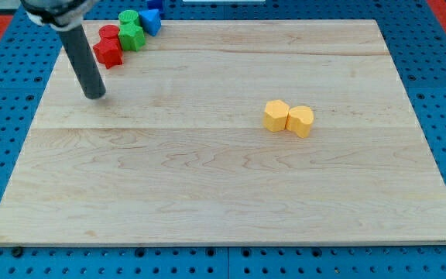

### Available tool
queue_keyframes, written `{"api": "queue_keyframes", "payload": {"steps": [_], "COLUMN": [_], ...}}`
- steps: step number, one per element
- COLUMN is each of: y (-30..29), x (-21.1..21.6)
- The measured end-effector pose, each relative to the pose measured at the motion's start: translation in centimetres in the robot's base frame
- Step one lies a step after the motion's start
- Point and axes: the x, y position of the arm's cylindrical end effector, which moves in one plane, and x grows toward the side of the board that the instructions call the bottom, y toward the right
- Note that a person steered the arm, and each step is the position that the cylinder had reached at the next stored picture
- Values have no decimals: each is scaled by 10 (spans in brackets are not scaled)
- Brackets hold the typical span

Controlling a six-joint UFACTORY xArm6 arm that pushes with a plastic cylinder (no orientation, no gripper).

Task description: Move the yellow hexagon to the right of the red star

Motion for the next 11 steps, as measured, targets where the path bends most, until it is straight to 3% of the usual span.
{"api": "queue_keyframes", "payload": {"steps": [3, 8, 10, 11], "y": [62, 68, 78, 122], "x": [0, -9, 32, 71]}}
